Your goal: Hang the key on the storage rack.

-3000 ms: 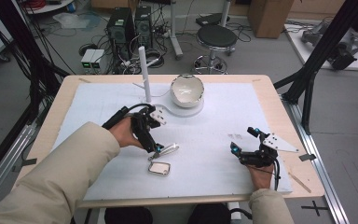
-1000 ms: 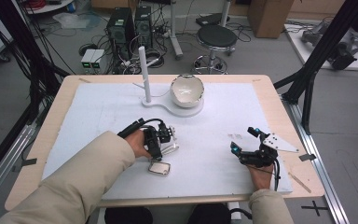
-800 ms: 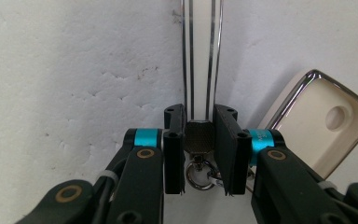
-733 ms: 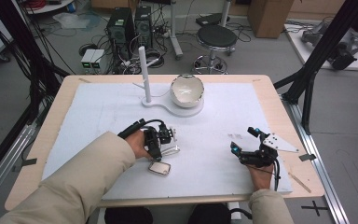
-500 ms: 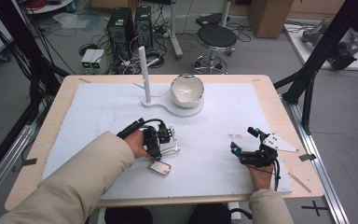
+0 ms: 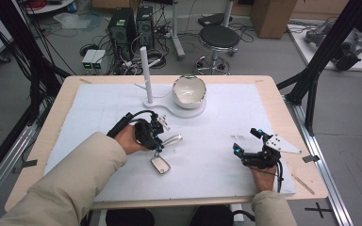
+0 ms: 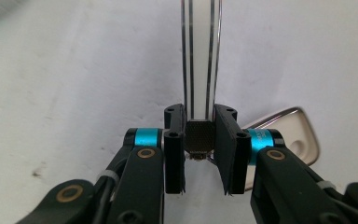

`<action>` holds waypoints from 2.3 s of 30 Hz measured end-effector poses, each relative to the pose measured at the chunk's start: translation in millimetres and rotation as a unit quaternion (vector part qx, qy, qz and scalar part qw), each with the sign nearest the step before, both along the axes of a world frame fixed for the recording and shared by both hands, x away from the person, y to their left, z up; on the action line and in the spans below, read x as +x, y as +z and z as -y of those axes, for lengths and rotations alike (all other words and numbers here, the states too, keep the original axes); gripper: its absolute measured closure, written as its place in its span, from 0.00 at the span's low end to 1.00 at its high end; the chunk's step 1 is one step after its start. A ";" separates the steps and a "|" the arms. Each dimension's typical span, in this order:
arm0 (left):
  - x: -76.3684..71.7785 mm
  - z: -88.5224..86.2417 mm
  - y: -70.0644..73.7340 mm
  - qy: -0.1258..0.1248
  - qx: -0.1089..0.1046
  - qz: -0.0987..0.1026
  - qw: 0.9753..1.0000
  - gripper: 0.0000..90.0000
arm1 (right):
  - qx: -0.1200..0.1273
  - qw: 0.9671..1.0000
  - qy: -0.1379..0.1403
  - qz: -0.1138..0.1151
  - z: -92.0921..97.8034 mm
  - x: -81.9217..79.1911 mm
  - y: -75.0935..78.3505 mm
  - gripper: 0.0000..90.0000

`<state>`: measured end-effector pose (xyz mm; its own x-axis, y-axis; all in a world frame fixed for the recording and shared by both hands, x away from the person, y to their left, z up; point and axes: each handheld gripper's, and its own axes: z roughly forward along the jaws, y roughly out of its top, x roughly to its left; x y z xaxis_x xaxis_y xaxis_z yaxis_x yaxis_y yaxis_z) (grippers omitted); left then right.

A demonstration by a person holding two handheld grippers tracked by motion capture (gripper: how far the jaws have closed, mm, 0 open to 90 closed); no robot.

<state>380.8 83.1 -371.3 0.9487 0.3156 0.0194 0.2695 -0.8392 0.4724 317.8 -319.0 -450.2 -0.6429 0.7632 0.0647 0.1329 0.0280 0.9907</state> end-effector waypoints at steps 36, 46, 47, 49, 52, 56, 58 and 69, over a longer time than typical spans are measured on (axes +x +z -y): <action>72.6 -111.7 35.6 0.160 -0.336 -0.002 0.928 0.83 | -0.006 1.000 0.002 0.006 -0.5 0.2 0.0 0.01; 90.8 -119.0 18.2 0.192 -0.349 -0.027 0.917 0.83 | -0.003 1.000 0.003 0.001 -0.8 -0.3 -0.1 0.01; 91.8 -119.1 17.1 0.196 -0.348 -0.027 0.916 0.82 | -0.005 1.000 0.002 0.004 -0.5 0.2 -0.1 0.01; 94.5 -120.8 15.0 0.202 -0.353 -0.030 0.913 0.82 | -0.005 1.000 0.002 0.001 -0.9 -0.4 0.0 0.01; 98.2 -120.6 16.4 0.206 -0.347 -0.034 0.914 0.82 | -0.008 1.000 0.002 0.003 -1.1 -0.3 0.0 0.01; 102.8 -119.1 22.0 0.204 -0.346 -0.034 0.915 0.82 | -0.007 1.000 0.002 0.002 -1.0 -0.3 0.0 0.01; 105.3 -119.8 23.5 0.205 -0.340 -0.035 0.917 0.82 | -0.008 1.000 0.002 0.003 -1.0 -0.4 0.0 0.01; 115.3 -123.5 18.0 0.227 -0.324 -0.054 0.917 0.82 | -0.009 1.000 0.002 0.003 -1.1 -0.4 0.0 0.01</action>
